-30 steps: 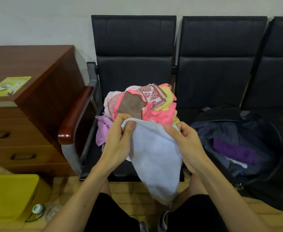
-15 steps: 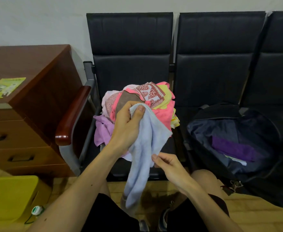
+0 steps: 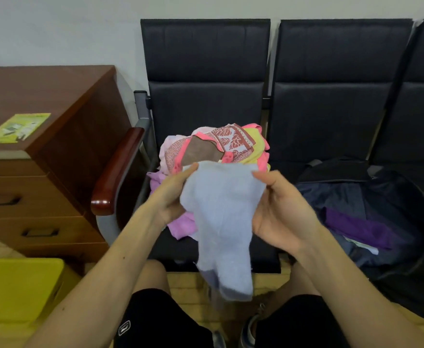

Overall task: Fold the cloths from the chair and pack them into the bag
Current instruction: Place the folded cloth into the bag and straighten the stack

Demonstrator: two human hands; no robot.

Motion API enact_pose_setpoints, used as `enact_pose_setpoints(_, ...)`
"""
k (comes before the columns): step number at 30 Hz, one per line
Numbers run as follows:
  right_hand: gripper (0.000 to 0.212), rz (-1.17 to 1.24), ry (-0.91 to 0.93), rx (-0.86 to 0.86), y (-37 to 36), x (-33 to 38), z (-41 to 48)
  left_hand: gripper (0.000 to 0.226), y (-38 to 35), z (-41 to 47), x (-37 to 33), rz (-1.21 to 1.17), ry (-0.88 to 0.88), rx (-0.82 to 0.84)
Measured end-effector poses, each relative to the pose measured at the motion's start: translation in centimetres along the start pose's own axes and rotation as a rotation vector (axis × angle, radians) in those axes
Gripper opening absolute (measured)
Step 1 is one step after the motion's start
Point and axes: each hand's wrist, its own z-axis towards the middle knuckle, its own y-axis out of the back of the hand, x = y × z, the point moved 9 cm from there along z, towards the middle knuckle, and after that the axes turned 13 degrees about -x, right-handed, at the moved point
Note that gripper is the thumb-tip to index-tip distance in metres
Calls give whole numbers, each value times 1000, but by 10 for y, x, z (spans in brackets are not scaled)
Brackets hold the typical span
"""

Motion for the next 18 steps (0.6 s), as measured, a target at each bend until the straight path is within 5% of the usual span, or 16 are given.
enact_pose_setpoints(4,36,64,70,-59,-5,29,7,39,-5,-9,37,-113,33,39)
enact_pose_setpoints(7,40,103,117,-67,-6,44,8,65,-22,-25,67,-333,184,334)
enact_pose_setpoints(11,53,90,182,-138,-1,58,6,122,-38,-44,99,-239,250,641)
enact_pose_setpoints(14,40,97,224,-139,5,70,7,116,-23,-37,118,-4,209,580)
enact_pose_setpoints(18,31,109,260,-202,21,83,9,72,-16,-50,118,255,118,648)
